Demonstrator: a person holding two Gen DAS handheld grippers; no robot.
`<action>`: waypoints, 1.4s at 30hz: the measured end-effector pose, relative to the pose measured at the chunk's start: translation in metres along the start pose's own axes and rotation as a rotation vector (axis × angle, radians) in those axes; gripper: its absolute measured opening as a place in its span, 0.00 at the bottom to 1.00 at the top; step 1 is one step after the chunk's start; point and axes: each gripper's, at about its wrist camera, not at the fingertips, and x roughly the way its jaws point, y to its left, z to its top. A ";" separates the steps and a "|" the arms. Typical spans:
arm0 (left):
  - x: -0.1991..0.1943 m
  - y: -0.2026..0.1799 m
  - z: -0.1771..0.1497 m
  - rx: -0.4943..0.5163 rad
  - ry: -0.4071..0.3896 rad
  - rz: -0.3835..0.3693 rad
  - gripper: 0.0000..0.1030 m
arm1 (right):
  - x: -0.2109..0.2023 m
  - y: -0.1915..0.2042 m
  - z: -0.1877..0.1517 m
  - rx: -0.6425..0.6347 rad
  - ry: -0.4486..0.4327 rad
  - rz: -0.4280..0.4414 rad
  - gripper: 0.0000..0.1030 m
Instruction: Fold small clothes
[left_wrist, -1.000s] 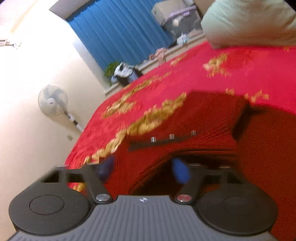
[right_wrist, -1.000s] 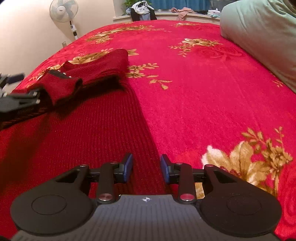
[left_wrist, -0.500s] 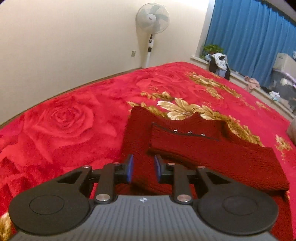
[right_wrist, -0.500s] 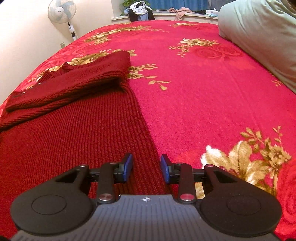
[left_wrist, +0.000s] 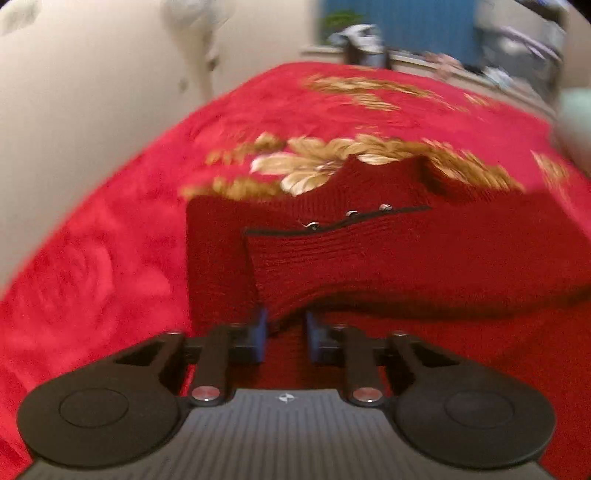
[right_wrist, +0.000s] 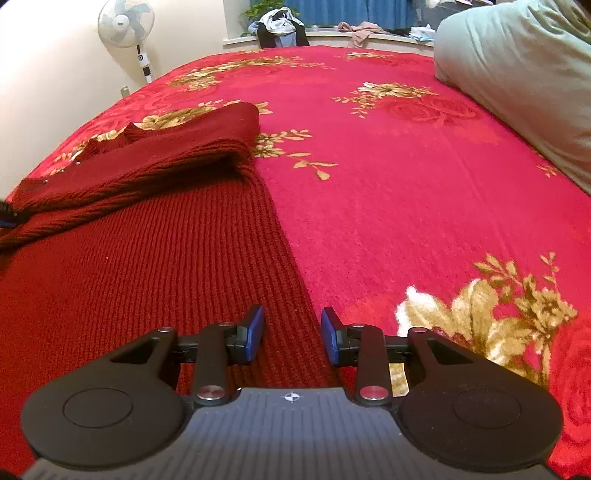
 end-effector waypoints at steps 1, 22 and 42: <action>-0.006 0.003 0.000 -0.001 0.005 -0.009 0.19 | -0.001 -0.001 0.000 0.013 -0.003 0.004 0.34; -0.279 0.014 -0.163 -0.016 -0.224 -0.169 0.49 | -0.181 -0.014 -0.004 -0.023 -0.269 0.150 0.35; -0.213 0.039 -0.220 -0.192 0.183 -0.095 0.48 | -0.101 -0.074 -0.084 0.119 0.071 0.068 0.48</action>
